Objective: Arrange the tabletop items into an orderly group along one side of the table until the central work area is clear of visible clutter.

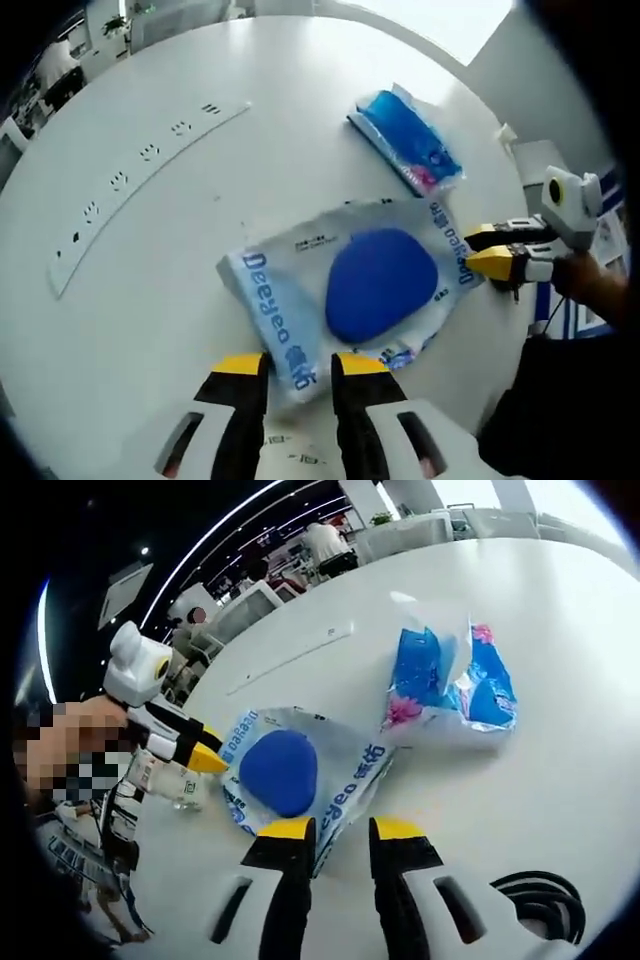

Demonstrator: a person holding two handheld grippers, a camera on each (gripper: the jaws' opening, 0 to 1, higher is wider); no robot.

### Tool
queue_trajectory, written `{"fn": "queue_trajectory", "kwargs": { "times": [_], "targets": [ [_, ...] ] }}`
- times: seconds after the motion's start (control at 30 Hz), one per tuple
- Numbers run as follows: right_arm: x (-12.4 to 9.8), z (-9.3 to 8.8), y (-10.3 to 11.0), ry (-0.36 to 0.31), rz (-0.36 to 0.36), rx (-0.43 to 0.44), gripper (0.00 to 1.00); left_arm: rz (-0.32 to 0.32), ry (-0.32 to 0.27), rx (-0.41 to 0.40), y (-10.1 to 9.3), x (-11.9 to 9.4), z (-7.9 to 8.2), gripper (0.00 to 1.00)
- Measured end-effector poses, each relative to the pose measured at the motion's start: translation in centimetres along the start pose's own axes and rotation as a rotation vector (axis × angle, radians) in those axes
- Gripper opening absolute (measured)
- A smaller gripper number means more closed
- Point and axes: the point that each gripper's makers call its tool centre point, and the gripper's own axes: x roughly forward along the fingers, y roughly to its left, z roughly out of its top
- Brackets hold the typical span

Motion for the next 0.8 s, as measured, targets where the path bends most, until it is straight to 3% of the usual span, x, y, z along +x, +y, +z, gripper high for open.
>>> {"fn": "queue_trajectory", "kwargs": {
  "times": [0.23, 0.33, 0.67, 0.8],
  "targets": [
    [0.2, -0.3, 0.1, 0.013, 0.006, 0.019, 0.06, -0.015, 0.014, -0.009, 0.0, 0.2, -0.5, 0.14],
    [0.2, -0.3, -0.1, 0.017, 0.001, 0.014, 0.03, -0.036, -0.023, -0.033, -0.2, 0.0, 0.1, 0.03],
    [-0.5, 0.4, 0.0, -0.007, -0.005, 0.012, 0.0, -0.055, -0.029, 0.003, -1.4, -0.8, 0.4, 0.01],
    [-1.1, 1.2, -0.5, -0.033, -0.012, 0.018, 0.0, -0.064, -0.036, -0.018, -2.0, -1.4, 0.7, 0.01]
  ]
}}
